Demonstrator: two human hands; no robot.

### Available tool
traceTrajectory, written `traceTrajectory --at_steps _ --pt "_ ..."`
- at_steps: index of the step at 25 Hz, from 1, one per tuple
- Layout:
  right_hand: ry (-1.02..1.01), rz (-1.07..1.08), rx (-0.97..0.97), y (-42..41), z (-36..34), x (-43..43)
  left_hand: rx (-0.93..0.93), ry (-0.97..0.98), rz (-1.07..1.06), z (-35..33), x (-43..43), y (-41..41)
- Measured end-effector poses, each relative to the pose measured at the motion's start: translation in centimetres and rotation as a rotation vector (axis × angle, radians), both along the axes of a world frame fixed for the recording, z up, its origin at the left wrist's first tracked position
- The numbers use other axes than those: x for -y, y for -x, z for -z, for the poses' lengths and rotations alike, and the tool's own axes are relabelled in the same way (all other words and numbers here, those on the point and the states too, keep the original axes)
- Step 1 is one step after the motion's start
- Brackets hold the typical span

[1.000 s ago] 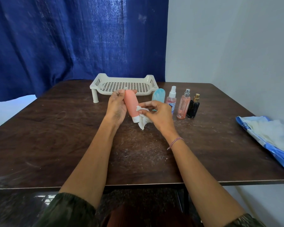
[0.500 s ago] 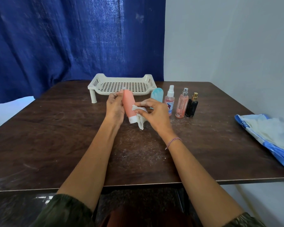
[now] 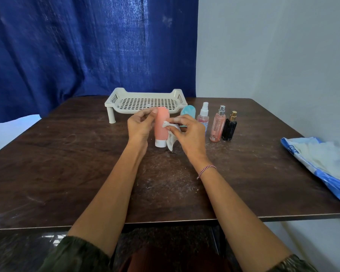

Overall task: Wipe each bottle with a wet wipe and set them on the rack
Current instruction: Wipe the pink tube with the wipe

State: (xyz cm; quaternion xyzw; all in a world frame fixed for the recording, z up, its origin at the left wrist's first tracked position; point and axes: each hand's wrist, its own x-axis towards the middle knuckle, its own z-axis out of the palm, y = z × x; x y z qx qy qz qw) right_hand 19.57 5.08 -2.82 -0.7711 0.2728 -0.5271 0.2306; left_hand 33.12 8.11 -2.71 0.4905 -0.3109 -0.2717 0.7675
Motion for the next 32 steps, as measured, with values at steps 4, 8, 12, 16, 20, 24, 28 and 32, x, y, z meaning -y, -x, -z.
traceTrajectory --at_steps 4,8,12,16,20,24,28,32 --pt "0.003 0.049 0.055 0.2 -0.2 -0.1 0.128 -0.04 0.044 0.0 0.1 0.0" --pt "-0.038 0.067 0.081 0.3 -0.3 -0.1 0.153 -0.044 0.126 -0.3 -0.2 0.6" --pt "-0.102 0.059 0.096 0.3 -0.4 -0.1 0.163 -0.076 0.154 -0.5 -0.4 0.5" --pt "-0.079 0.025 0.08 0.2 -0.3 -0.1 0.138 -0.113 0.149 -0.5 -0.7 0.3" --pt "-0.042 -0.044 0.024 -0.1 -0.2 -0.3 0.047 -0.057 0.125 -0.7 -1.0 0.1" --pt "0.003 -0.086 -0.076 -0.3 0.0 -0.5 -0.042 -0.029 0.068 -0.7 -0.8 -0.3" --pt "0.03 -0.054 -0.143 -0.2 0.0 -0.4 -0.066 0.008 0.113 -0.8 -0.7 -0.4" --pt "0.017 -0.003 -0.177 -0.1 0.0 -0.2 -0.128 0.044 0.211 -0.8 -0.6 -0.2"
